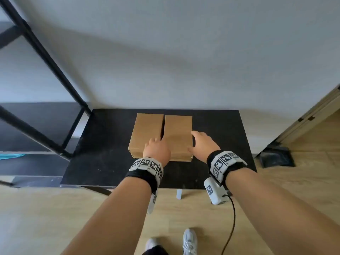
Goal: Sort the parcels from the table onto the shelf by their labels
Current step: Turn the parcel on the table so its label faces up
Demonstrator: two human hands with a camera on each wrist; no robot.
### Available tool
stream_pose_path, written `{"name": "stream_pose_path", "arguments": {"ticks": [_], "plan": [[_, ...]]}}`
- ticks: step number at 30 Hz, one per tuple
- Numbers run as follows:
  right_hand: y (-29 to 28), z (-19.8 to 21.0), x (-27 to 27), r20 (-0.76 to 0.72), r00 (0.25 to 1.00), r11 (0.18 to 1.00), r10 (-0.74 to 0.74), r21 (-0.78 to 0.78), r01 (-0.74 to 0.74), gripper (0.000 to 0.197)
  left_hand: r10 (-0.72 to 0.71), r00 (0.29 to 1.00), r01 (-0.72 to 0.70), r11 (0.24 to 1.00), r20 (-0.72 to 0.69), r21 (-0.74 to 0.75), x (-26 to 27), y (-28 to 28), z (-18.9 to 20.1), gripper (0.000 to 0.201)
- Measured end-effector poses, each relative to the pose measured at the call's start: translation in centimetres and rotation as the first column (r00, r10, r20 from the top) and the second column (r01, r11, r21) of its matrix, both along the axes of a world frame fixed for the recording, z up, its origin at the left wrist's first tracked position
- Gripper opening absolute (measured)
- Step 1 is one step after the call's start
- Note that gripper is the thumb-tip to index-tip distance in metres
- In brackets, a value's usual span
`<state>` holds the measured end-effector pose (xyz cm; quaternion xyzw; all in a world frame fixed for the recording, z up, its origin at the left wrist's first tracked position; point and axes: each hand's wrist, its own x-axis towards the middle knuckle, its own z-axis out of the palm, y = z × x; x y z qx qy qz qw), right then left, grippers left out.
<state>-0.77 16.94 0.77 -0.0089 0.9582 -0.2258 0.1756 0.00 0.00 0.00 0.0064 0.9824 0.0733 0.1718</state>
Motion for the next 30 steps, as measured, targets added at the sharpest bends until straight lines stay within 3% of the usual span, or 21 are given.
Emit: {"name": "stream_pose_path", "arguments": {"ticks": [4,8,16,19,24,27,30], "plan": [[-0.1,-1.1,-0.1,0.071,0.997,0.999,-0.011,-0.05,0.015,0.066,-0.033,0.999,0.03,0.997,-0.041,-0.067,-0.1,0.5,-1.4,0.044],[-0.4,-1.8,0.0,0.044,0.997,0.995,-0.06,-0.08,0.063,0.06,-0.106,0.986,0.094,0.991,-0.125,-0.099,0.4,0.9,-2.3,0.048],[-0.5,-2.7,1.1,0.032,0.973,0.957,-0.227,-0.178,0.229,0.054,-0.004,0.98,0.037,0.986,-0.199,0.162,1.4,0.9,-2.0,0.052],[-0.3,-2.7,1.5,0.038,0.959,0.939,-0.28,-0.198,0.282,0.051,0.084,0.973,-0.016,0.953,-0.215,0.301,1.7,0.8,-1.7,0.051],[0.1,-3.2,2.5,0.086,0.939,0.908,-0.332,-0.242,0.343,0.047,0.151,0.941,0.019,0.868,-0.302,0.496,2.4,1.2,-1.4,0.045],[0.4,-3.2,2.8,0.11,0.929,0.899,-0.353,-0.236,0.37,0.046,0.211,0.945,-0.021,0.801,-0.249,0.599,2.4,1.9,-1.0,0.042],[0.7,-3.1,2.7,0.023,0.925,0.9,-0.38,-0.22,0.375,0.047,0.281,0.948,-0.127,0.764,-0.149,0.632,1.8,2.4,-0.9,0.051]]}}
